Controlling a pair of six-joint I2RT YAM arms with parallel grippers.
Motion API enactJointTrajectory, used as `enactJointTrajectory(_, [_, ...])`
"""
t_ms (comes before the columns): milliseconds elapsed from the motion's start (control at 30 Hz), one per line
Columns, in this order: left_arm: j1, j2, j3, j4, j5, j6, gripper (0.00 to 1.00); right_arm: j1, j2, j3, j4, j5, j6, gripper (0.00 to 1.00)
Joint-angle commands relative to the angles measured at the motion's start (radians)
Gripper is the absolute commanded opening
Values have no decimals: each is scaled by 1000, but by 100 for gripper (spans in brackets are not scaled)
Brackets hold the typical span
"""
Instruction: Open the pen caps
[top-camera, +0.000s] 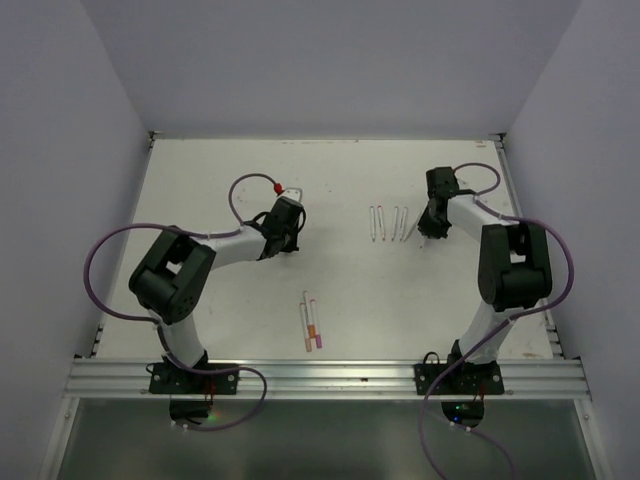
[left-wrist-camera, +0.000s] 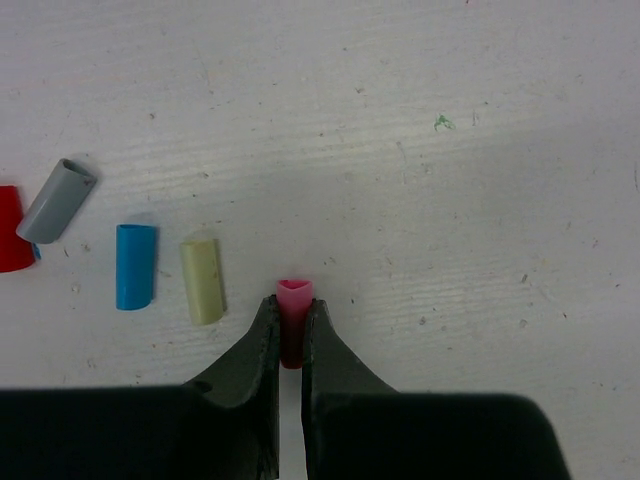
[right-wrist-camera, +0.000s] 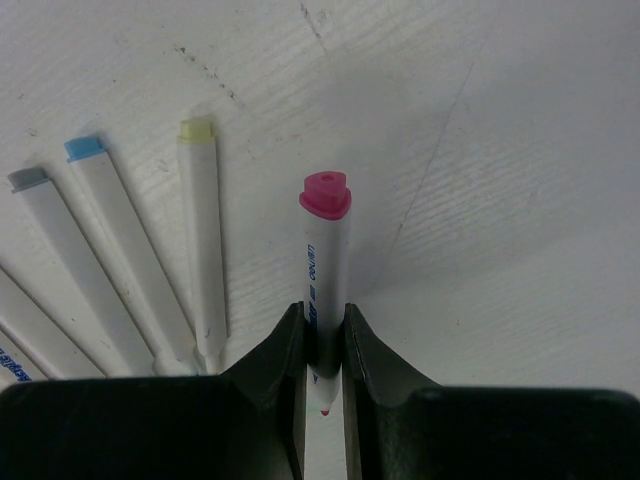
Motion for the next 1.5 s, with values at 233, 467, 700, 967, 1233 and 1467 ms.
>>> enactJointTrajectory(233, [12,32,51,11,-99,37,2,-7,39,61,52,-13,-28,11])
enactJointTrajectory(467, [11,37,66,-9,-128,44,25,-7,48,55,69,-30,-32,20])
enactJointTrajectory(700, [12,40,71,-12,-139,37,33,-7,42,48,85,-37,-42,31])
enactJointTrajectory(967, [12,6,87,-14,-131,40,36,-7,10,12,128,-59,-48,33])
enactJointTrajectory(1233, [11,-43,95,-32,-125,46,40,-7,-119,-39,152,-50,-63,34])
enactJointTrajectory(1467, [-2,-115,58,-26,-108,32,43,12,-287,-94,92,-69,-77,34])
